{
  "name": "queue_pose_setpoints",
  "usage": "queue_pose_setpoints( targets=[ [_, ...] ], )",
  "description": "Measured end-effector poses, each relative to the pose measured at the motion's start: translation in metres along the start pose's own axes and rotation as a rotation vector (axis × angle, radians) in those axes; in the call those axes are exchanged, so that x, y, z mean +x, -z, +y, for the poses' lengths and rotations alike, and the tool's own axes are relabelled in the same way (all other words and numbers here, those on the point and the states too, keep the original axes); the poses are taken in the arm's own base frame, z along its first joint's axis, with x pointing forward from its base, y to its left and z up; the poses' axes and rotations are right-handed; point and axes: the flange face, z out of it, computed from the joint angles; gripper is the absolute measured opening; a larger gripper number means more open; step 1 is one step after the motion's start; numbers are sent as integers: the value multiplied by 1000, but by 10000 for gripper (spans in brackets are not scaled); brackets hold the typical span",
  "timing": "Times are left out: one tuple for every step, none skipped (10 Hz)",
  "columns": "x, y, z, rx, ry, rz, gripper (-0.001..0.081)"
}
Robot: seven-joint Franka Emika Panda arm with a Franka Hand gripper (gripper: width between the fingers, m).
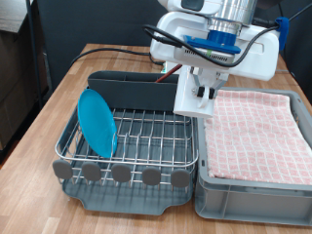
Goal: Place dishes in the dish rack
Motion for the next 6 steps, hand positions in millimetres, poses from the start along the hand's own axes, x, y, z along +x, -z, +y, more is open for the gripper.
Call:
queue_pose_setpoints(
  targets=[
    [1, -6, -1, -5, -10, -9, 72],
    [1, -13, -1, -9, -21, -18, 72],
    [1, -21, -2, -12, -33, -28, 72],
    [1, -30, -2, -13, -40, -36, 72],
    [0, -39, -2, -14, -44, -43, 72],
    [0, -47, -2, -13, -47, -49, 72]
  ],
)
